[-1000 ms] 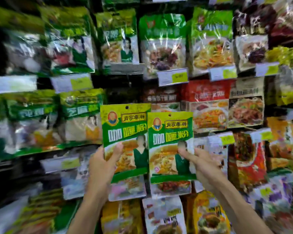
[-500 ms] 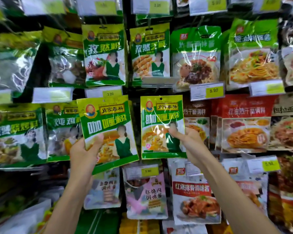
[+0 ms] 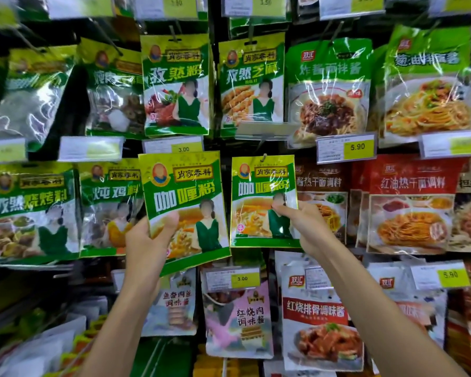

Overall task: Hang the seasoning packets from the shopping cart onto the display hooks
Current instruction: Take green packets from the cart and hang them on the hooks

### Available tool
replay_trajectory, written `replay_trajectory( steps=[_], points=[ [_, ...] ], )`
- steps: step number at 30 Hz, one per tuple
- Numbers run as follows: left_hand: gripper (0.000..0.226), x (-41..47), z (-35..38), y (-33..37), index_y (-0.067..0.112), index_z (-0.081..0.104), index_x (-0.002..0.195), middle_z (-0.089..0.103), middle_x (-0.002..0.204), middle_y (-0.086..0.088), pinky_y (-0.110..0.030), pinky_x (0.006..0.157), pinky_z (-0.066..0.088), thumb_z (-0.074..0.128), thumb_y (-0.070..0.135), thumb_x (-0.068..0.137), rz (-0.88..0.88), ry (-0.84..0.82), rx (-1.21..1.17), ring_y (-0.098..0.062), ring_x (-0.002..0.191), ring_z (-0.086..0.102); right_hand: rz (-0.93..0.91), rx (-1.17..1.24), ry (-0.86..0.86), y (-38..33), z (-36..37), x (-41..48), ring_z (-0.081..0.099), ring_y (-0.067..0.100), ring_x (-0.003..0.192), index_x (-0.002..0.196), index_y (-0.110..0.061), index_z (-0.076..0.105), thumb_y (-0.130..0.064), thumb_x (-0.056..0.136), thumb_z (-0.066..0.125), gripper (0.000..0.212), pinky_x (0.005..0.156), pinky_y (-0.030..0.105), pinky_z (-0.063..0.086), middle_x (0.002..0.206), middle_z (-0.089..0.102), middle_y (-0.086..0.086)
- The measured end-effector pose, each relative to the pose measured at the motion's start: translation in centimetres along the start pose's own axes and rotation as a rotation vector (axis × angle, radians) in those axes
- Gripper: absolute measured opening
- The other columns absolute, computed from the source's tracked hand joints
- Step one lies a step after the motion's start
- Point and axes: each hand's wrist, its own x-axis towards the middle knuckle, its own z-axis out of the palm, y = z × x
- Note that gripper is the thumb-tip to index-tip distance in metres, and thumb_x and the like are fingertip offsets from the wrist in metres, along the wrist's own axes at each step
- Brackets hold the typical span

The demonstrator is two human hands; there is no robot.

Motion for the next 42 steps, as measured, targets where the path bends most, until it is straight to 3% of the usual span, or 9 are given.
replay_trajectory(
  steps=[6,11,15,21,26,31,36,39,42],
  points=[
    [0.030,0.4,0.4,-0.2,0.028,0.065,0.098,0.073,0.101,-0.002,-0.057,0.088,0.052,0.062,0.046,0.074,0.025,-0.014,0.039,-0.029,0.099,0.066,0.049,-0.027,0.085,0.7,1.2,4.4,0.049,0.013,0.087,0.104,-0.008,0.046,-0.019,0.092,0.065,0.024,0.084,0.030,0.035,0.095,0.052,0.002],
    [0.029,0.8,0.4,-0.7,0.026,0.065,0.096,0.073,0.099,-0.002,-0.054,0.085,0.054,0.062,0.046,0.075,0.057,-0.014,0.065,-0.027,0.097,0.067,0.095,-0.124,0.185,2.1,2.2,7.8,0.043,0.033,0.128,0.131,-0.002,0.040,-0.029,0.092,0.064,0.053,0.098,0.039,0.037,0.134,0.048,0.015],
    [0.033,0.9,0.3,-1.2,0.021,0.066,0.096,0.073,0.097,-0.004,-0.052,0.083,0.055,0.062,0.046,0.075,0.082,-0.016,0.085,-0.028,0.095,0.067,0.046,-0.295,0.262,2.7,2.7,9.7,0.052,0.032,0.106,0.127,0.004,0.045,-0.028,0.093,0.062,0.049,0.081,0.036,0.041,0.111,0.054,0.015],
    [0.034,1.1,0.4,-1.5,0.023,0.066,0.102,0.073,0.101,-0.002,-0.048,0.086,0.055,0.062,0.044,0.076,0.078,-0.040,0.087,-0.023,0.098,0.068,0.053,-0.404,0.250,3.3,3.2,11.1,0.052,0.031,0.103,0.128,0.004,0.044,-0.030,0.096,0.057,0.049,0.077,0.034,0.038,0.106,0.050,0.014],
    [0.035,0.8,0.7,-1.5,0.025,0.065,0.103,0.071,0.105,-0.002,-0.050,0.087,0.054,0.063,0.045,0.074,0.046,-0.065,0.058,-0.025,0.102,0.066,0.060,-0.402,0.187,3.8,2.8,10.2,0.046,0.035,0.126,0.136,0.001,0.037,-0.034,0.098,0.053,0.054,0.102,0.044,0.042,0.137,0.047,0.019],
    [0.074,-0.1,1.1,-1.0,0.013,0.054,0.132,0.059,0.132,-0.008,-0.050,0.090,0.053,0.064,0.053,0.071,0.043,-0.089,0.034,-0.027,0.120,0.057,0.065,-0.415,0.110,3.5,2.3,8.8,0.044,0.037,0.129,0.136,0.006,0.038,-0.038,0.099,0.048,0.058,0.106,0.048,0.039,0.140,0.045,0.021],
    [0.056,-1.0,1.0,-1.1,0.016,0.062,0.121,0.068,0.116,-0.002,-0.047,0.085,0.055,0.064,0.048,0.075,0.017,-0.088,0.020,-0.025,0.109,0.063,0.108,-0.605,0.047,3.1,2.1,6.3,0.055,0.028,0.083,0.127,0.009,0.047,-0.026,0.100,0.049,0.045,0.070,0.037,0.046,0.090,0.056,0.013],
    [0.045,-1.8,1.0,-1.0,0.022,0.066,0.109,0.072,0.105,-0.001,-0.053,0.084,0.055,0.065,0.049,0.073,-0.016,-0.098,-0.002,-0.028,0.102,0.066,0.044,-0.691,0.073,2.5,1.7,4.2,0.060,0.040,0.096,0.119,0.013,0.055,-0.011,0.095,0.053,0.034,0.074,0.045,0.050,0.113,0.061,0.031],
    [0.047,-2.5,1.5,-1.0,0.023,0.066,0.106,0.073,0.102,-0.005,-0.061,0.086,0.051,0.066,0.051,0.069,-0.051,-0.116,-0.038,-0.032,0.101,0.066,-0.063,-0.616,0.139,1.6,1.1,1.8,0.060,0.028,0.107,0.123,0.001,0.058,-0.013,0.096,0.055,0.030,0.082,0.033,0.047,0.123,0.063,0.017]
  ],
)
